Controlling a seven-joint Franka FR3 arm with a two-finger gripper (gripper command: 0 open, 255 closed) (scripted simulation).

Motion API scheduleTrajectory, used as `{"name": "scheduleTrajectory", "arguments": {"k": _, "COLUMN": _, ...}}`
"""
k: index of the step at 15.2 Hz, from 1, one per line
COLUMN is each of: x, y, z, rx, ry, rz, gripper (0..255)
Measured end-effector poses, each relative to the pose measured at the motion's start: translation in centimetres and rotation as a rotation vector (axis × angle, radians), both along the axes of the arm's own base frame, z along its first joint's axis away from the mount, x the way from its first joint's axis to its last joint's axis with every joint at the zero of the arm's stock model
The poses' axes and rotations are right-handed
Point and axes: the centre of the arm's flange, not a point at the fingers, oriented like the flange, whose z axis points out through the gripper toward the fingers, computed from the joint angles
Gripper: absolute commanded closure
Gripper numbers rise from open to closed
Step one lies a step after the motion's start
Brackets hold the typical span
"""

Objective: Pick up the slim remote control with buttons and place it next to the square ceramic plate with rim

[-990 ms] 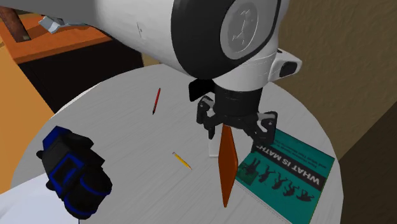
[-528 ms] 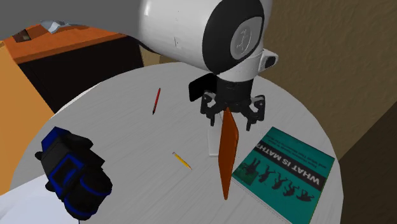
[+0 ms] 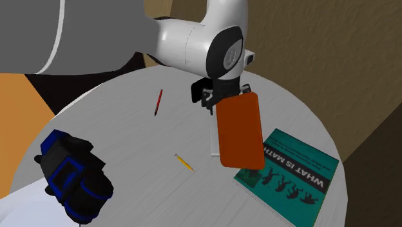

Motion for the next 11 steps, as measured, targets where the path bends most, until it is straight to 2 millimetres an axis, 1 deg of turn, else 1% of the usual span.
{"name": "scheduleTrajectory", "arguments": {"k": 1, "x": 0.2, "y": 0.5, "z": -0.5, "rx": -0.009, "ry": 0.022, "rz": 0.013, "gripper": 0}}
{"name": "scheduleTrajectory", "arguments": {"k": 2, "x": -0.3, "y": 0.0, "z": -1.6, "rx": -0.033, "ry": 0.076, "rz": 0.017, "gripper": 0}}
{"name": "scheduleTrajectory", "arguments": {"k": 3, "x": -0.7, "y": 0.3, "z": -2.9, "rx": -0.047, "ry": 0.108, "rz": 0.019, "gripper": 0}}
{"name": "scheduleTrajectory", "arguments": {"k": 4, "x": -1.0, "y": 0.0, "z": -3.5, "rx": -0.055, "ry": 0.126, "rz": 0.021, "gripper": 0}}
{"name": "scheduleTrajectory", "arguments": {"k": 8, "x": -1.1, "y": -0.1, "z": -5.8, "rx": -0.063, "ry": 0.145, "rz": 0.021, "gripper": 0}}
{"name": "scheduleTrajectory", "arguments": {"k": 11, "x": -1.1, "y": -0.3, "z": -6.4, "rx": -0.065, "ry": 0.149, "rz": 0.019, "gripper": 0}}
